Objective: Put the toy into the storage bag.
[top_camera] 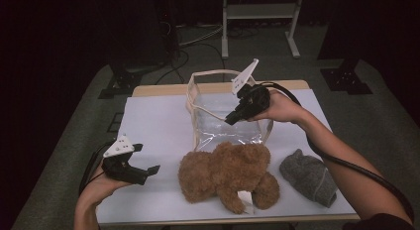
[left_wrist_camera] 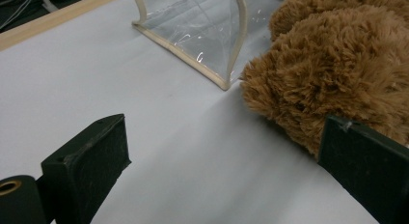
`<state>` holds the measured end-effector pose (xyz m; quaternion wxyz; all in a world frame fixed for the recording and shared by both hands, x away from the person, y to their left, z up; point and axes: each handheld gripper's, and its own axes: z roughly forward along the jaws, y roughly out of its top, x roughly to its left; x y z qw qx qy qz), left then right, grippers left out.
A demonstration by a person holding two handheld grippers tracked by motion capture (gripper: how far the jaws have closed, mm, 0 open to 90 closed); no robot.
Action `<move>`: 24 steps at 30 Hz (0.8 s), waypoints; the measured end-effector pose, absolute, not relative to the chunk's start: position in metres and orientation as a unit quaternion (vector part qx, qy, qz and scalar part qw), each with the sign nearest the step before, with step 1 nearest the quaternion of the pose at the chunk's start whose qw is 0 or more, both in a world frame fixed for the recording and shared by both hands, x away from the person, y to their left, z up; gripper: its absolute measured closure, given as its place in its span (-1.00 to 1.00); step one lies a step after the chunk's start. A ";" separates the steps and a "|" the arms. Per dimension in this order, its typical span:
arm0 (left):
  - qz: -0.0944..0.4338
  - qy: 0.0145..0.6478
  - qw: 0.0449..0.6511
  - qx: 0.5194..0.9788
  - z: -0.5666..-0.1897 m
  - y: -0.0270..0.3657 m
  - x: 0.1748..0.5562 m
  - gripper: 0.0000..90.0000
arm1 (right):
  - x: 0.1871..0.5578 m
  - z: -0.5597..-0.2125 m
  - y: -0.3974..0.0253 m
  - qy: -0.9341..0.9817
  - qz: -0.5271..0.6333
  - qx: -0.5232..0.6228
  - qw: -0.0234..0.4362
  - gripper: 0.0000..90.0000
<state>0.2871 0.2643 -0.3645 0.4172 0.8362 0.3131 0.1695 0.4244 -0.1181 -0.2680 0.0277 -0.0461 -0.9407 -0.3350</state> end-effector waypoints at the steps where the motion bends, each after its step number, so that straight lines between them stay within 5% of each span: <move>1: 0.169 0.313 0.417 0.836 -0.365 0.264 0.287 -0.93 | 0.424 -0.268 -0.118 -0.941 -0.335 -0.046 0.027 0.94; 7: 0.168 0.313 0.417 0.836 -0.365 0.264 0.287 -0.93 | 0.427 -0.268 -0.120 -0.940 -0.336 -0.060 0.016 0.89; 19: 0.167 0.314 0.416 0.837 -0.366 0.265 0.286 -0.93 | 0.427 -0.259 -0.126 -0.932 -0.351 -0.093 -0.001 0.00; 24: 0.167 0.314 0.415 0.837 -0.367 0.264 0.286 -0.93 | 0.422 -0.249 -0.128 -0.926 -0.364 -0.095 -0.009 -0.16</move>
